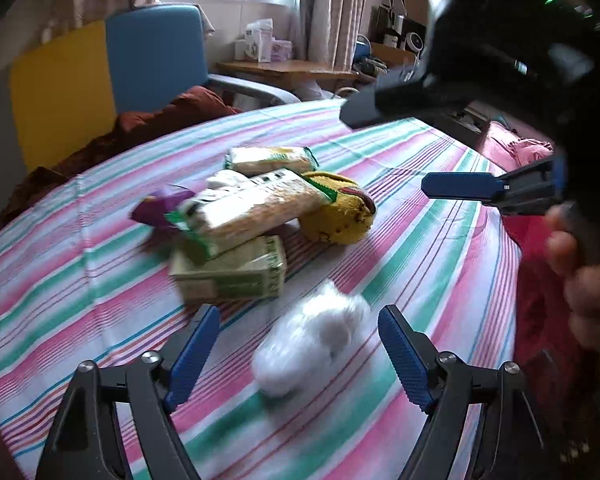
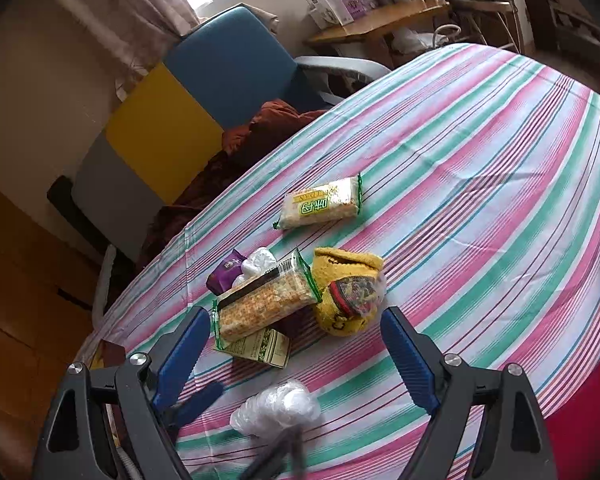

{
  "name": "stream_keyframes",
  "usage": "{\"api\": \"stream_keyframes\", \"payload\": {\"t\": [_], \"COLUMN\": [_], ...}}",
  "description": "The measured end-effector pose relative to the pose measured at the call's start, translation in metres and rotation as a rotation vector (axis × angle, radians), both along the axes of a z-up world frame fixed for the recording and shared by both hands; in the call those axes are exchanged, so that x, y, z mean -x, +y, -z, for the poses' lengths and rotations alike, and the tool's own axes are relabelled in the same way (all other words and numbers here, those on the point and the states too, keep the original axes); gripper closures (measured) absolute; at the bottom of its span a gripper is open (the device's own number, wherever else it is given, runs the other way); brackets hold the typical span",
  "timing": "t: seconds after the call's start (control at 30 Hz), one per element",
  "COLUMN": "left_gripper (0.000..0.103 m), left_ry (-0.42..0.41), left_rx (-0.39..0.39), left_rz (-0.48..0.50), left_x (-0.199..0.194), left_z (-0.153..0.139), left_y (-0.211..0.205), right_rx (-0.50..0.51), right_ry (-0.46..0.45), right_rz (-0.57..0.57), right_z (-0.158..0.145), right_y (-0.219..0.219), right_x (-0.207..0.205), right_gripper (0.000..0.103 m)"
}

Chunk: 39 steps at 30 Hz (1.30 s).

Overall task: Organize objects
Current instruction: 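Grasp the clear plastic-wrapped bundle with the left tool, then grasp the cracker packet with the right tool while the left tool holds the plastic bundle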

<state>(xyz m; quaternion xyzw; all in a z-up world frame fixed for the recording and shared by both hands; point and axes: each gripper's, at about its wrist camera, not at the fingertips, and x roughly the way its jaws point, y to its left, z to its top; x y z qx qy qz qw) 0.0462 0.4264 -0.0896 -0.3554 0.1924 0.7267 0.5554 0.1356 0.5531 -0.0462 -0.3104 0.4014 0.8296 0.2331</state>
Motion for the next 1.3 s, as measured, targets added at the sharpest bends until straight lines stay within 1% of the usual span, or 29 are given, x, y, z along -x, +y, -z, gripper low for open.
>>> {"api": "stream_keyframes", "payload": {"t": [0.07, 0.13, 0.23, 0.3, 0.33, 0.4, 0.5, 0.53, 0.6, 0.67, 0.77, 0.9, 0.97, 1.03, 1.07, 1.1, 1.13, 1.17, 1.2, 1.27, 1.3], "left_gripper": [0.057, 0.066, 0.067, 0.067, 0.067, 0.067, 0.067, 0.067, 0.067, 0.067, 0.067, 0.067, 0.067, 0.067, 0.066, 0.066, 0.066, 0.065, 0.065, 0.065, 0.065], "left_ry": [-0.049, -0.092, -0.131, -0.147, -0.16, -0.161, -0.13, -0.116, -0.093, -0.074, -0.055, -0.075, -0.077, -0.083, -0.09, -0.095, -0.096, -0.096, -0.095, -0.091, -0.09], "left_rx": [0.031, 0.022, -0.002, -0.012, -0.022, -0.036, -0.046, -0.049, -0.063, -0.07, -0.07, -0.082, -0.085, -0.088, -0.091, -0.093, -0.094, -0.095, -0.094, -0.091, -0.09], "left_rz": [0.017, 0.012, -0.027, -0.073, -0.093, -0.138, -0.163, -0.16, -0.148, -0.143, -0.141, -0.142, -0.143, -0.144, -0.144, -0.144, -0.145, -0.145, -0.145, -0.145, -0.145], "left_x": [0.003, 0.007, 0.015, 0.021, 0.023, 0.025, 0.021, 0.019, 0.017, 0.015, 0.014, 0.015, 0.016, 0.016, 0.017, 0.018, 0.018, 0.017, 0.017, 0.016, 0.016], "left_z": [0.011, 0.015, 0.015, 0.015, 0.016, 0.017, 0.017, 0.018, 0.02, 0.021, 0.021, 0.022, 0.022, 0.023, 0.023, 0.024, 0.023, 0.023, 0.023, 0.023, 0.023], "left_y": [0.009, 0.005, -0.013, -0.032, -0.042, -0.064, -0.091, -0.097, -0.105, -0.107, -0.109, -0.111, -0.112, -0.112, -0.112, -0.113, -0.113, -0.113, -0.113, -0.112, -0.113], "right_rx": [0.005, 0.006, 0.01, 0.026, 0.053, 0.102, 0.178, 0.227, 0.318, 0.368, 0.398, 0.394, 0.429, 0.444, 0.452, 0.459, 0.46, 0.455, 0.443, 0.411, 0.409], "right_ry": [-0.009, -0.021, -0.043, -0.056, -0.06, -0.073, -0.077, -0.064, -0.043, -0.03, 0.019, 0.045, 0.069, 0.082, 0.087, 0.092, 0.092, 0.091, 0.088, 0.066, 0.063], "right_rz": [-0.008, -0.012, -0.025, -0.049, -0.072, -0.091, -0.093, -0.082, -0.067, -0.033, 0.02, 0.074, 0.082, 0.096, 0.101, 0.1, 0.093, 0.088, 0.086, 0.092, 0.092], "right_z": [0.001, 0.002, 0.005, 0.008, 0.011, 0.017, 0.026, 0.031, 0.041, 0.048, 0.051, 0.055, 0.062, 0.069, 0.071, 0.074, 0.076, 0.077, 0.075, 0.073, 0.072], "right_y": [0.0, -0.001, -0.001, -0.002, -0.002, -0.001, 0.001, 0.003, 0.003, 0.002, 0.004, 0.008, 0.011, 0.014, 0.015, 0.017, 0.018, 0.019, 0.019, 0.019, 0.019], "right_x": [0.002, 0.004, 0.008, 0.012, 0.015, 0.019, 0.025, 0.027, 0.032, 0.038, 0.046, 0.058, 0.064, 0.069, 0.071, 0.072, 0.073, 0.074, 0.074, 0.073, 0.073], "right_gripper": [0.014, 0.014, 0.014, 0.014, 0.014, 0.014, 0.014, 0.014, 0.014, 0.014, 0.014, 0.014, 0.014, 0.017, 0.02, 0.028, 0.033, 0.042, 0.055, 0.068, 0.069]}}
